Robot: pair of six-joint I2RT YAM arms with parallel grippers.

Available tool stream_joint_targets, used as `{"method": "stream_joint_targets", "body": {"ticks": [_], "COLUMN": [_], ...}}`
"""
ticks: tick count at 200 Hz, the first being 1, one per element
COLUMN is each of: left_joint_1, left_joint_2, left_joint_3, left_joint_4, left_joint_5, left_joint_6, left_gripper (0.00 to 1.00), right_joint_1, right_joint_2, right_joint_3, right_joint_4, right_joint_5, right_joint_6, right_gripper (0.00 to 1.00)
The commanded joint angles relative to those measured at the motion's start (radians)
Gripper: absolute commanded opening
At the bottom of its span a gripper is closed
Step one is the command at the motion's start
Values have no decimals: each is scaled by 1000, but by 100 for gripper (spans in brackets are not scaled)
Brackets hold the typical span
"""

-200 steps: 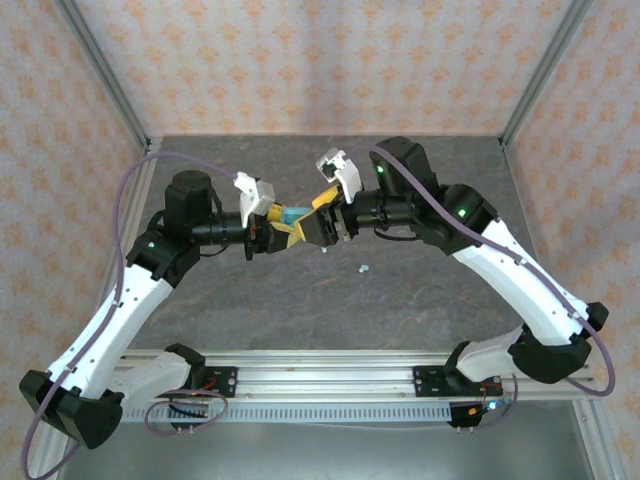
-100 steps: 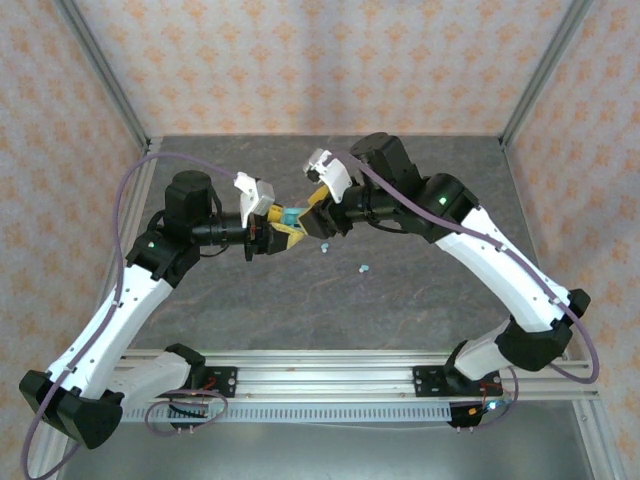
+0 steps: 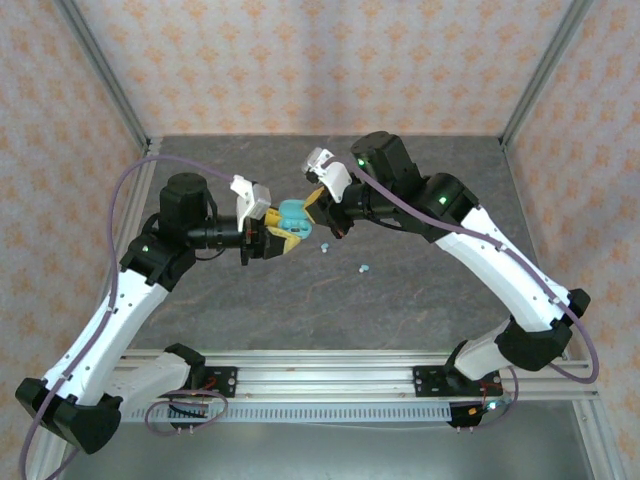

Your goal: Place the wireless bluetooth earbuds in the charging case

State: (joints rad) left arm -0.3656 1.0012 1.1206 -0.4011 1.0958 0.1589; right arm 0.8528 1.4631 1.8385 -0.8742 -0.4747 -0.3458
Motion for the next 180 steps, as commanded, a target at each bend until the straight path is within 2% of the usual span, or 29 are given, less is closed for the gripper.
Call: {"method": "stream_joint_targets", "body": {"ticks": [1, 55, 63, 138, 180], "left_joint_1": [8, 7, 7, 7, 7], "left_joint_2": [-7, -55, -64, -66, -46], "left_joint_3": [24, -2, -8, -7, -10], "left_joint_4": [-6, 17, 24, 21, 55], "left_joint_5": [-26, -87, -92, -39, -46], "left_joint_6": [20, -9, -16, -54, -77], "left_gripper": [28, 69, 72, 74, 71], "right_joint_1": [28, 97, 97, 100, 100], "right_joint_2": [-20, -58, -65, -73, -66], "right_joint_3": [27, -13, -23, -27, -23], "right_joint_4": [71, 104, 112, 65, 45], "right_joint_5": [-25, 122, 127, 201, 234], "right_joint_6": [-12, -106, -110, -155, -162], "right_gripper": [0, 0, 0, 0, 0]}}
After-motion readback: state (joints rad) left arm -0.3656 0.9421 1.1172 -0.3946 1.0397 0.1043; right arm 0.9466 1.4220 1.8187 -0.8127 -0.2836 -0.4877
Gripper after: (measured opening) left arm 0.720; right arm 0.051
